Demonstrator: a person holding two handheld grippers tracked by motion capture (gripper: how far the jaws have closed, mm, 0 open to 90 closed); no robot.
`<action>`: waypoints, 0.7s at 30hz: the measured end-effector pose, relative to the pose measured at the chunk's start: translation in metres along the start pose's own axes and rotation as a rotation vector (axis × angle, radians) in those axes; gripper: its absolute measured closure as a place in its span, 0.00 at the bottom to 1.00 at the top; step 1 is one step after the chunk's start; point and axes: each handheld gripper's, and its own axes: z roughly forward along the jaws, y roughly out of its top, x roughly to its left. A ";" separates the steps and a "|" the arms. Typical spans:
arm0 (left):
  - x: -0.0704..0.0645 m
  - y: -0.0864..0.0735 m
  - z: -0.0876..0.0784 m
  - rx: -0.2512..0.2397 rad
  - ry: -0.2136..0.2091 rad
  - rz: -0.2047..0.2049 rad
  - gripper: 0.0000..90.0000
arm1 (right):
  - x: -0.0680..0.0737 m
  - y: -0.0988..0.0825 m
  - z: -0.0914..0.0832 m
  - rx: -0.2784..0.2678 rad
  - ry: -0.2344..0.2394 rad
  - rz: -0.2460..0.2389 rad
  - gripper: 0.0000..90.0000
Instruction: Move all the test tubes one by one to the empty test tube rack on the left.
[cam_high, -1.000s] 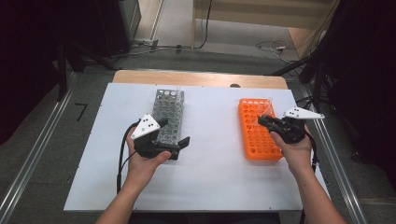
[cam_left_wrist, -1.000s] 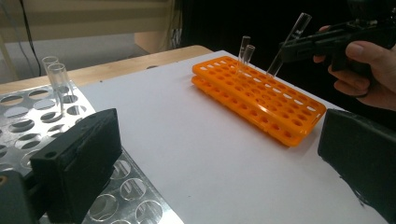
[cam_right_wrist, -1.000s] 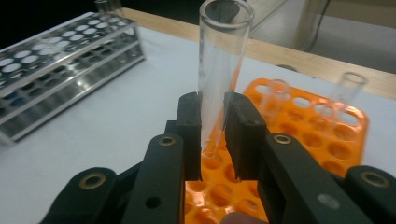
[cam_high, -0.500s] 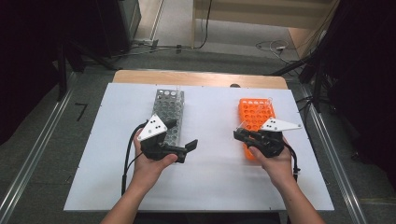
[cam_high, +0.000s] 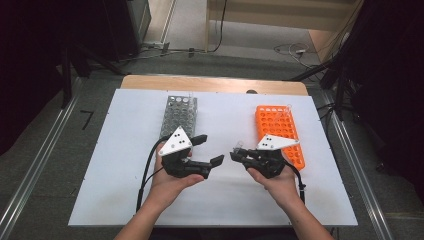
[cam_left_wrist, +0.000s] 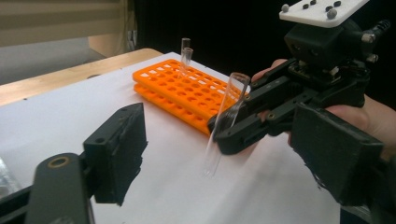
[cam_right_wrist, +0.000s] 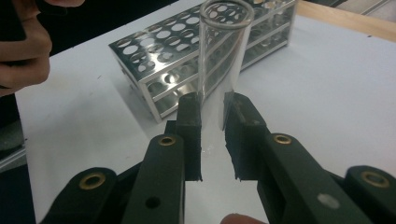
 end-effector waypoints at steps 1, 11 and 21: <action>-0.001 0.000 0.002 0.003 -0.001 -0.002 0.25 | 0.002 0.000 0.002 0.002 0.006 -0.008 0.83; -0.010 -0.004 0.015 0.049 -0.013 0.018 0.52 | 0.023 0.003 0.013 0.030 0.054 -0.047 0.83; -0.017 -0.005 0.020 0.059 -0.013 0.052 0.76 | 0.035 0.007 0.014 0.037 0.083 -0.068 0.83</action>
